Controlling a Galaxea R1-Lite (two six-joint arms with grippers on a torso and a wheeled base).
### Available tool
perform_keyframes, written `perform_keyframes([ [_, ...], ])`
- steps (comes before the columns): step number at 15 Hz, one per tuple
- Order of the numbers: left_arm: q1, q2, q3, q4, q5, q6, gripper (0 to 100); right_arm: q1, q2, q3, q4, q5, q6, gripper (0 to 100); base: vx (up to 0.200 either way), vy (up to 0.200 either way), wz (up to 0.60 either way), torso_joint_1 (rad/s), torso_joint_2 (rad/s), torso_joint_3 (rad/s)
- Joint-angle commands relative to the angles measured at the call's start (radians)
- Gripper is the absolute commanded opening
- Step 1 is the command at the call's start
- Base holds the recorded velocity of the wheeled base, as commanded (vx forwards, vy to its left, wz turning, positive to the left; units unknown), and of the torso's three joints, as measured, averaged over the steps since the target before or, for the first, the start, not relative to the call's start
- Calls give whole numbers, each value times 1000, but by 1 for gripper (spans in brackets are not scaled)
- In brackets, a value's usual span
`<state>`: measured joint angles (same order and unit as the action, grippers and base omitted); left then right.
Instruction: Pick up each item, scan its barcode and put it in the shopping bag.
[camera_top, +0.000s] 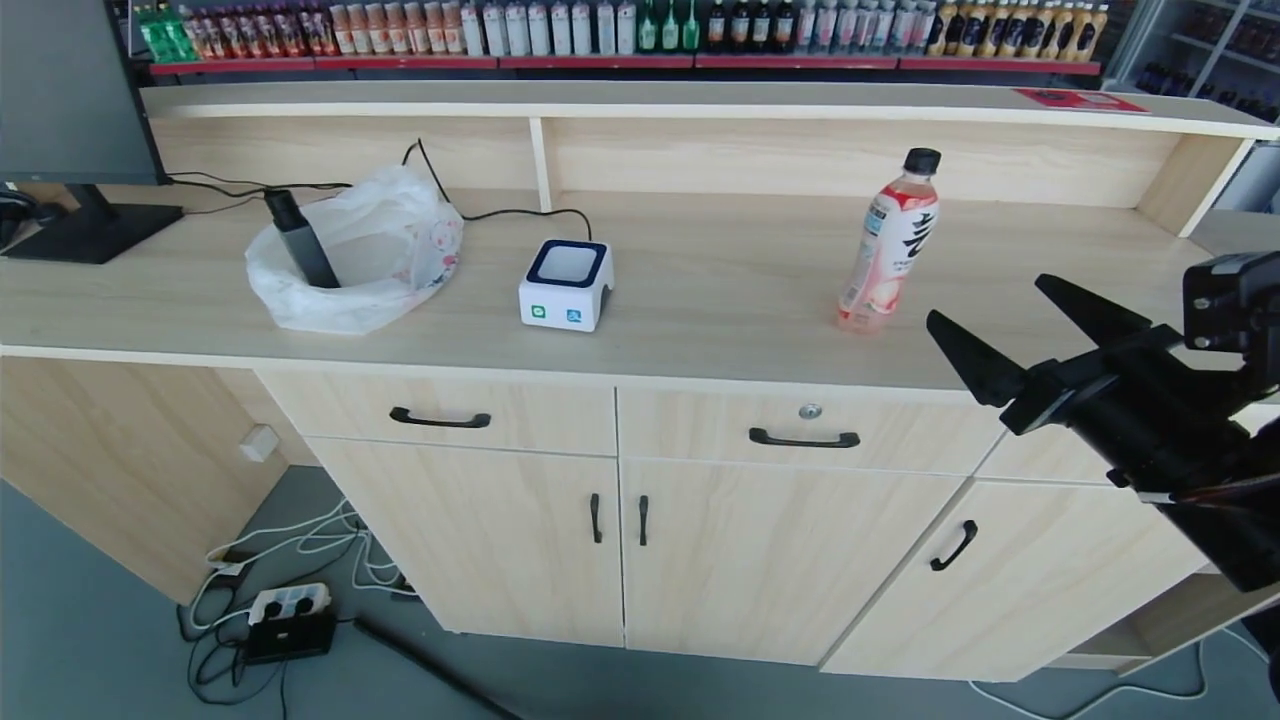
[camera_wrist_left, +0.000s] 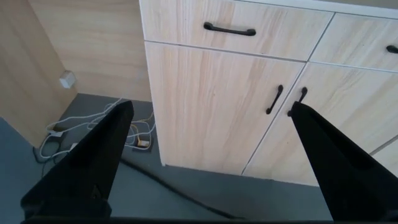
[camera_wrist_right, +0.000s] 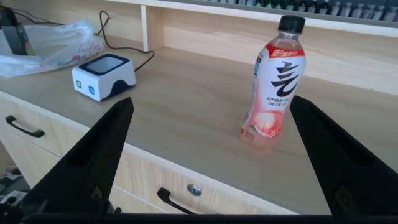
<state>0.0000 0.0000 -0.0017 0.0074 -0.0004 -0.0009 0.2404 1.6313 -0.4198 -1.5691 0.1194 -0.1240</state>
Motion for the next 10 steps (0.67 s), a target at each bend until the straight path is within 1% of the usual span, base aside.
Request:
perform_keyframes([
  [1,0,0,0,0,0,-1,100,-10,5,4,-2,0,0,100,0,0,0,0,0,0],
  [4,0,0,0,0,0,1,100,-12,7,9,-2,0,0,100,0,0,0,0,0,0],
  [6,0,0,0,0,0,-1,100,-12,24,15,-2,0,0,100,200,0,0,5,7,2],
  [9,0,0,0,0,0,-1,100,-12,52,81,-2,0,0,100,200,0,0,-9,-6,7],
  [10,0,0,0,0,0,-1,100,-10,65,64,-2,0,-2,100,200,0,0,32,7,-12],
])
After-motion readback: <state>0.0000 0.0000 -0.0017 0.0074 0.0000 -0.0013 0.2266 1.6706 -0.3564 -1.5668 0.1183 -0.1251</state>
